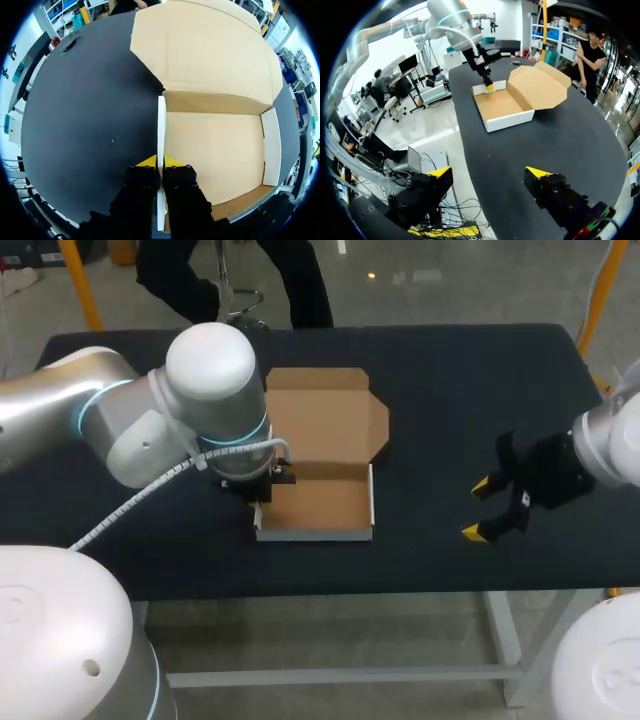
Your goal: Assemble the packaging by folding the flat box into shape, placing the metal phone stand inside, and closing the box properly
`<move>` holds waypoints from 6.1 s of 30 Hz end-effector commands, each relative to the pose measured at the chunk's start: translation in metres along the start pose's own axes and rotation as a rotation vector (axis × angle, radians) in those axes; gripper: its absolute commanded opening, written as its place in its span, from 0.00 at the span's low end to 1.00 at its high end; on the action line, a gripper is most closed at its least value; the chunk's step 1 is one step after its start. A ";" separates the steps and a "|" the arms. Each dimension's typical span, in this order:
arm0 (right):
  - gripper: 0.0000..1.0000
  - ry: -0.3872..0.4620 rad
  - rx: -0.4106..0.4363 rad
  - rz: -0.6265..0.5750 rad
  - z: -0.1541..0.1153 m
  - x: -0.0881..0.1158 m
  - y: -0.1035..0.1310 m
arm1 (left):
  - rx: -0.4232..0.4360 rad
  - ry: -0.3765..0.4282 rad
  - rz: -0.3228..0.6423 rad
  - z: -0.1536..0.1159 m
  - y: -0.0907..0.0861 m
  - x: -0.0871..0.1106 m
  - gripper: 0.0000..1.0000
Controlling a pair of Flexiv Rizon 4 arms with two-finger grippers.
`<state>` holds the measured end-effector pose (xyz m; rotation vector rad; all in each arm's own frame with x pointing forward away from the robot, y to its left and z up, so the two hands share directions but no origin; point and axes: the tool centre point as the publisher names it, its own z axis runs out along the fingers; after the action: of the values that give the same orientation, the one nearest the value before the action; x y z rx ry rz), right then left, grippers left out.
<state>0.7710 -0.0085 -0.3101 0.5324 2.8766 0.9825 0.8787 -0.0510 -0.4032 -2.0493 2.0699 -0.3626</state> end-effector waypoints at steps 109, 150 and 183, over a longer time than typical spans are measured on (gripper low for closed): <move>1.00 -0.277 0.275 1.033 -0.114 -0.006 -0.038 | -0.092 0.134 -0.171 -0.228 0.061 -0.074 1.00; 1.00 -0.281 0.286 1.046 -0.113 -0.008 -0.037 | -0.134 0.096 -0.253 -0.134 0.007 -0.137 1.00; 1.00 -0.281 0.286 1.046 -0.113 -0.008 -0.037 | -0.173 0.077 -0.317 -0.059 -0.029 -0.209 1.00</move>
<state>0.7494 -0.1047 -0.2456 2.0991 2.3827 0.4363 0.8818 0.1580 -0.3374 -2.5052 1.8664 -0.3380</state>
